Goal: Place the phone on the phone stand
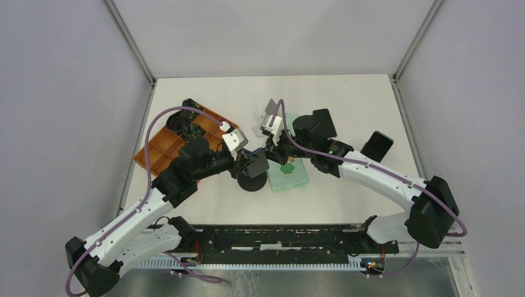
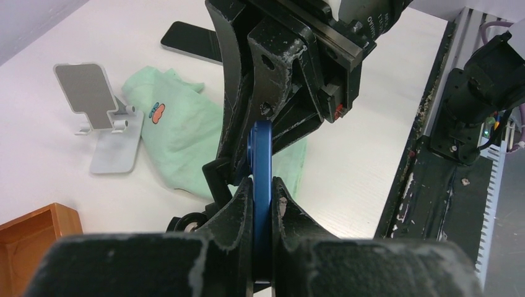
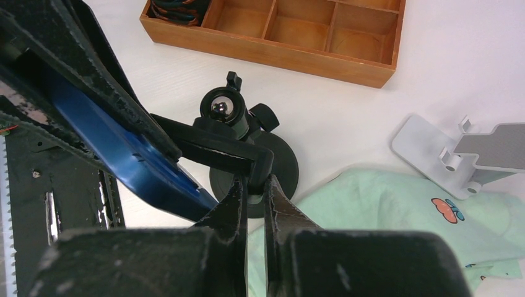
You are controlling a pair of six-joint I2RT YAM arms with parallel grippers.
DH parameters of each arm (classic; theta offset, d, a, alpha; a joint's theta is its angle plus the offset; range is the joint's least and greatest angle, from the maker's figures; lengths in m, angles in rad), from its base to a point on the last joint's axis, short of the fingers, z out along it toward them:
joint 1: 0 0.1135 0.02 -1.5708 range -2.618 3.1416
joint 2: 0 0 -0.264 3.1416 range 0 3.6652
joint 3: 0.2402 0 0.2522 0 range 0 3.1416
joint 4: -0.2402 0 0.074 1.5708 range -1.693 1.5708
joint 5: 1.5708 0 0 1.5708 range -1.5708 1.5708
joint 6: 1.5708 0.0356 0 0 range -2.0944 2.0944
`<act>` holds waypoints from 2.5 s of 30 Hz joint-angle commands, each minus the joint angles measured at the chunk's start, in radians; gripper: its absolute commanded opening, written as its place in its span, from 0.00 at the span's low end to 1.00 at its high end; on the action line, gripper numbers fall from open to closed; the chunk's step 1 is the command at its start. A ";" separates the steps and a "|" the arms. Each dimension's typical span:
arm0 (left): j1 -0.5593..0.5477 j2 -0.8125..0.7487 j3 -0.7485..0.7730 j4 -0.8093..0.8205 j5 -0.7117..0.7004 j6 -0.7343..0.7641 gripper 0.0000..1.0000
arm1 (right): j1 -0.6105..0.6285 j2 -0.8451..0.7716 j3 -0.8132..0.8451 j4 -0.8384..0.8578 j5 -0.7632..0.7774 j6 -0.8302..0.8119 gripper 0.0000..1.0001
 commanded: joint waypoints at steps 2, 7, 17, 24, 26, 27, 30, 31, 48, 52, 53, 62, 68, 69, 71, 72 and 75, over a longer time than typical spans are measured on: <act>0.037 -0.053 0.019 -0.092 -0.140 -0.013 0.02 | -0.080 -0.047 -0.012 -0.050 0.186 -0.026 0.00; 0.037 -0.048 0.034 -0.119 -0.165 -0.011 0.02 | -0.082 -0.041 -0.006 -0.055 0.199 -0.026 0.00; 0.035 -0.032 0.052 -0.143 -0.248 -0.028 0.02 | -0.084 -0.014 0.027 -0.072 0.219 -0.018 0.00; 0.035 -0.042 0.047 -0.149 -0.303 -0.029 0.02 | -0.084 0.000 0.042 -0.075 0.235 -0.017 0.00; 0.035 -0.041 0.047 -0.151 -0.316 -0.029 0.02 | -0.083 0.005 0.049 -0.078 0.239 -0.017 0.00; 0.035 -0.039 0.046 -0.153 -0.322 -0.029 0.02 | -0.084 0.006 0.053 -0.080 0.242 -0.017 0.00; 0.035 -0.034 0.047 -0.157 -0.335 -0.030 0.02 | -0.084 0.011 0.061 -0.084 0.245 -0.015 0.00; 0.035 -0.033 0.048 -0.160 -0.347 -0.031 0.02 | -0.084 0.012 0.062 -0.084 0.247 -0.015 0.00; 0.034 -0.030 0.051 -0.170 -0.394 -0.064 0.02 | -0.106 0.009 0.045 -0.068 0.255 -0.001 0.00; 0.034 -0.029 0.051 -0.170 -0.402 -0.066 0.02 | -0.108 0.009 0.040 -0.064 0.253 0.000 0.00; 0.034 -0.028 0.050 -0.170 -0.404 -0.068 0.02 | -0.108 0.008 0.039 -0.064 0.252 0.000 0.00; 0.034 -0.032 0.050 -0.178 -0.446 -0.071 0.02 | -0.109 0.011 0.036 -0.061 0.248 0.000 0.00; 0.034 -0.029 0.052 -0.179 -0.466 -0.072 0.02 | -0.109 0.011 0.036 -0.062 0.247 0.002 0.00; 0.034 -0.029 0.053 -0.179 -0.471 -0.071 0.02 | -0.109 0.011 0.036 -0.061 0.247 0.002 0.00; 0.034 -0.028 0.054 -0.181 -0.481 -0.071 0.02 | -0.109 0.011 0.037 -0.061 0.248 0.002 0.00; 0.034 -0.027 0.055 -0.181 -0.484 -0.071 0.02 | -0.109 0.011 0.037 -0.062 0.248 0.002 0.00; 0.034 -0.027 0.056 -0.182 -0.498 -0.071 0.02 | -0.109 0.012 0.039 -0.063 0.249 0.003 0.00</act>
